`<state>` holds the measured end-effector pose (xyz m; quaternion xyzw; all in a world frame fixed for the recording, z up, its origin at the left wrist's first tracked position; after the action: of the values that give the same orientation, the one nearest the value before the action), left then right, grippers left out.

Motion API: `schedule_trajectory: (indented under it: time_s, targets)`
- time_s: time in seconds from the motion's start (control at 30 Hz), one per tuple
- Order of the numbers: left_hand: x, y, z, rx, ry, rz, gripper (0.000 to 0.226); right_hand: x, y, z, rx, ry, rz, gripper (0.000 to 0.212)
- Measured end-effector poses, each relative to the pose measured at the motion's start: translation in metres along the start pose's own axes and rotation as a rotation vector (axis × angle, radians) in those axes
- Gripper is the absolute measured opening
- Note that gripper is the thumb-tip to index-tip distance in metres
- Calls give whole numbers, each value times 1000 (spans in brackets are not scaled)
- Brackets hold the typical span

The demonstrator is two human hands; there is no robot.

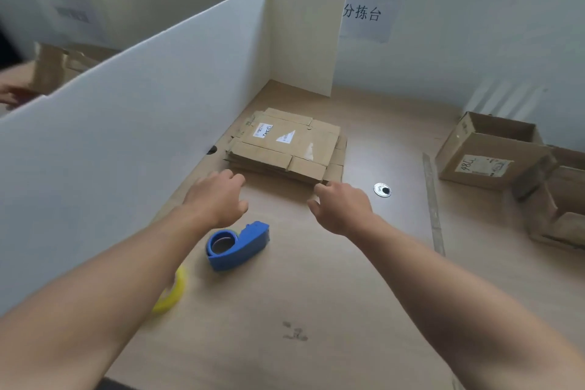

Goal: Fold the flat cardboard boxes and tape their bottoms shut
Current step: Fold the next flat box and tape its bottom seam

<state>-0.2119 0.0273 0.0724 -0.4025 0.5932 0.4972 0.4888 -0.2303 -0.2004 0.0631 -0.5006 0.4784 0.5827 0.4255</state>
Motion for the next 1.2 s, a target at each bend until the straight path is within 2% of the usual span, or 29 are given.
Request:
schedule_trajectory:
  time_s: [0.23, 0.33, 0.53, 0.67, 0.8, 0.9, 0.97, 1.1, 1.2]
  targets:
    - [4, -84, 40, 14, -7, 29, 43, 16, -78, 2, 69, -1, 67, 34]
    - [9, -136, 47, 51, -1, 67, 41, 25, -117, -10, 174, -38, 103, 33]
    - [25, -238, 64, 49, 165, 92, 41, 56, -183, -45, 485, -403, 167, 48]
    - [42, -283, 70, 37, 202, 103, 51, 75, -211, -63, 622, -624, 76, 55]
    - [58, -312, 74, -4, 243, 81, 49, 93, -229, -75, 766, -796, 27, 63]
    - [73, -321, 75, -26, 319, 111, 52, 101, -236, -82, 870, -938, -48, 52]
    - [79, -322, 75, -45, 393, 101, 58, 103, -239, -85, 882, -1013, -109, 47]
    - [83, -319, 77, -130, 421, 62, 67, 105, -226, -91, 914, -1078, -144, 64]
    - [88, -320, 80, -170, 441, 134, 72, 111, -215, -91, 883, -1120, -99, 48]
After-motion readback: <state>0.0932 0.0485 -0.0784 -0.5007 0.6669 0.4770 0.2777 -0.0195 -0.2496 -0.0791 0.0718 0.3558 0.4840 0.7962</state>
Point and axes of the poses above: each hand's wrist, its own y-axis away from the middle knuckle, its own x-axis out of the palm, z = x × y, the point moved 6 cm from there along -y, towards the middle knuckle, and after that the axes turned 6 degrees about z, right-handed, at the moved point
